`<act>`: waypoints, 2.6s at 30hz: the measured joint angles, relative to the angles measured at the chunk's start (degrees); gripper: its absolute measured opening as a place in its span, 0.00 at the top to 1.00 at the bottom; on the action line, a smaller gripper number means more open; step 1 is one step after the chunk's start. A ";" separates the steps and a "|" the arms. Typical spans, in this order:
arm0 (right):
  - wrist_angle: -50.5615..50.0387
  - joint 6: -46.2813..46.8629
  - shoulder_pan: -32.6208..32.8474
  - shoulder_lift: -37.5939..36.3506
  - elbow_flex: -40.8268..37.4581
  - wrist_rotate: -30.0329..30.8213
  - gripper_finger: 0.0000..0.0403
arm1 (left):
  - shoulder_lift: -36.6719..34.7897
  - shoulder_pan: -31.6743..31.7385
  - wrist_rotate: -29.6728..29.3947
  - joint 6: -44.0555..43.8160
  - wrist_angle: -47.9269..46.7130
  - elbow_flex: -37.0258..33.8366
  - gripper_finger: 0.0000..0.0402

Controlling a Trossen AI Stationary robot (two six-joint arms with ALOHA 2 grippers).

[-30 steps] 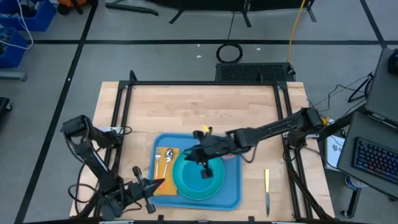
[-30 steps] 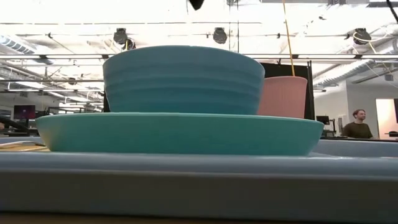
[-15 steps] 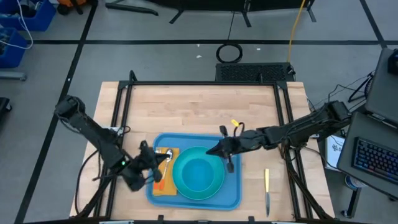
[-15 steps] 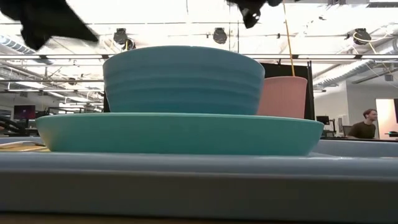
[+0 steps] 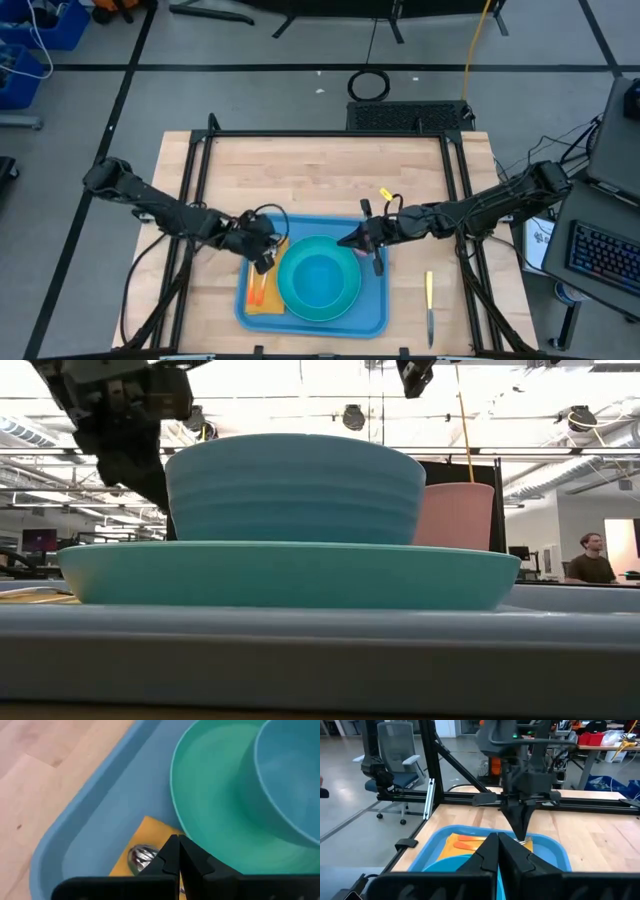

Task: Set up tray
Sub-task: Put the orange spoon on the yellow napkin to the right of the orange fork

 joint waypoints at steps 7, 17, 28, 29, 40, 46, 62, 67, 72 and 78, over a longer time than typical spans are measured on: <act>-0.09 0.98 0.00 0.00 0.00 -0.02 1.00 | 0.84 7.04 9.39 7.49 0.17 0.00 1.00; -0.44 1.07 0.00 0.02 0.00 -0.04 1.00 | 1.34 11.87 19.71 16.32 3.92 -0.55 1.00; -0.44 1.29 0.00 0.04 0.00 -0.04 1.00 | 3.49 12.91 22.10 18.37 9.54 -3.85 1.00; -0.46 1.29 0.00 0.04 0.00 -0.04 1.00 | 3.93 13.03 22.13 18.37 9.98 -3.65 1.00; -0.61 1.49 0.00 0.04 0.00 -0.04 1.00 | 9.54 15.16 25.20 18.85 11.18 -3.78 1.00; -0.96 1.49 -0.02 0.04 0.02 -0.04 1.00 | 10.70 15.23 27.39 19.54 12.47 -3.76 1.00; -1.07 1.49 -0.01 0.04 0.02 -0.04 1.00 | 12.22 15.38 27.19 19.32 12.13 -3.74 1.00; -1.09 1.49 0.00 0.04 0.02 -0.04 1.00 | 12.22 15.38 26.61 18.72 10.96 -3.74 1.00; -1.13 1.47 0.00 0.04 0.02 -0.04 1.00 | 12.22 15.38 25.55 18.35 10.60 -3.74 1.00; -1.25 1.48 0.00 0.04 0.02 -0.04 1.00 | 12.22 15.38 25.46 17.73 9.41 -3.74 1.00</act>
